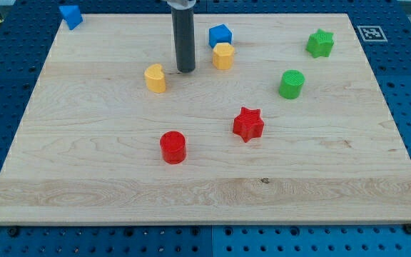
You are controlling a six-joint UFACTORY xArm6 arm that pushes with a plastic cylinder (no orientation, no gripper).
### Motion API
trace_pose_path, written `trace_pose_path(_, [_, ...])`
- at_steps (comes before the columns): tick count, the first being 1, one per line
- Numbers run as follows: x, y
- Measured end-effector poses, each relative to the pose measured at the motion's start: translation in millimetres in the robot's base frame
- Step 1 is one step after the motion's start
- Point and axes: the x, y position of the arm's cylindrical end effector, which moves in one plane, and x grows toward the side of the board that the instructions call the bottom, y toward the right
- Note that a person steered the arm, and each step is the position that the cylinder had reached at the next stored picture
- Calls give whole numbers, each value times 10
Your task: Move your arm towards the red circle
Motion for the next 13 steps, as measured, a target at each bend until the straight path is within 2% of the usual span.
trace_pose_path(2, [146, -171])
trace_pose_path(5, [738, -77])
trace_pose_path(7, [1050, -274])
trace_pose_path(10, [1118, -886])
trace_pose_path(13, [1068, -694])
